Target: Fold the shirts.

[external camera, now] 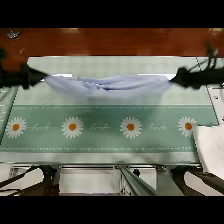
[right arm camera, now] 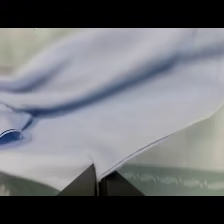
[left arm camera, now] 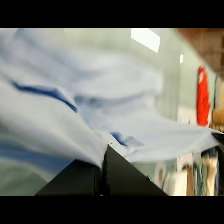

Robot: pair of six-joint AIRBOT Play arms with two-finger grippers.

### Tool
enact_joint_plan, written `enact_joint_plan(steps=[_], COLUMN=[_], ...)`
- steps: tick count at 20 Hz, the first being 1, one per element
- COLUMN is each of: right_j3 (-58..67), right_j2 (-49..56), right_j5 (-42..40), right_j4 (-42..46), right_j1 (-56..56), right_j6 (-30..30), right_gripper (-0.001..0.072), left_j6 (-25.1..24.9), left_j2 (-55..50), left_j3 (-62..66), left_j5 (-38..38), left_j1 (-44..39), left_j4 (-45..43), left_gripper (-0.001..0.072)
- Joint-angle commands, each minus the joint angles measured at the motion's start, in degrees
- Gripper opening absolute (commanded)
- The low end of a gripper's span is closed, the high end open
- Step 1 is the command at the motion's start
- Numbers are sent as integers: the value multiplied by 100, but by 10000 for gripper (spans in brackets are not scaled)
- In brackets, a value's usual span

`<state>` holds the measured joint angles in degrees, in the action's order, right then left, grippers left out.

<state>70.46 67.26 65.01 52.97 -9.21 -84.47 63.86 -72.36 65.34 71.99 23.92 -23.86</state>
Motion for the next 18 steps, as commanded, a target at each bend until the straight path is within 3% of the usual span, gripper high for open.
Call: enact_joint_plan(steps=[1,5,11,15,18], right_j3=[2559,4391,4597,4597,4597], right_j2=[-201,-848,-2551,-3213,-3333], right_j5=[525,1108,1812,2157,2859], right_j4=[446,1305,2175,2544,2562], right_j1=[15,15,15,15,15], right_j6=[-179,-205,-398,-507,-621], right_gripper=[20,20,20,20,20], left_j6=[166,756,1353,1810,2264], left_j2=[728,1412,2979,3810,4155], left_j3=[1587,3388,4028,4028,4028], left_j5=[-304,-380,-192,-142,184], left_j1=[20,236,87,-1615,-2905], left_j4=[389,-894,-3239,-5663,-6953], left_gripper=[22,22,22,22,22])
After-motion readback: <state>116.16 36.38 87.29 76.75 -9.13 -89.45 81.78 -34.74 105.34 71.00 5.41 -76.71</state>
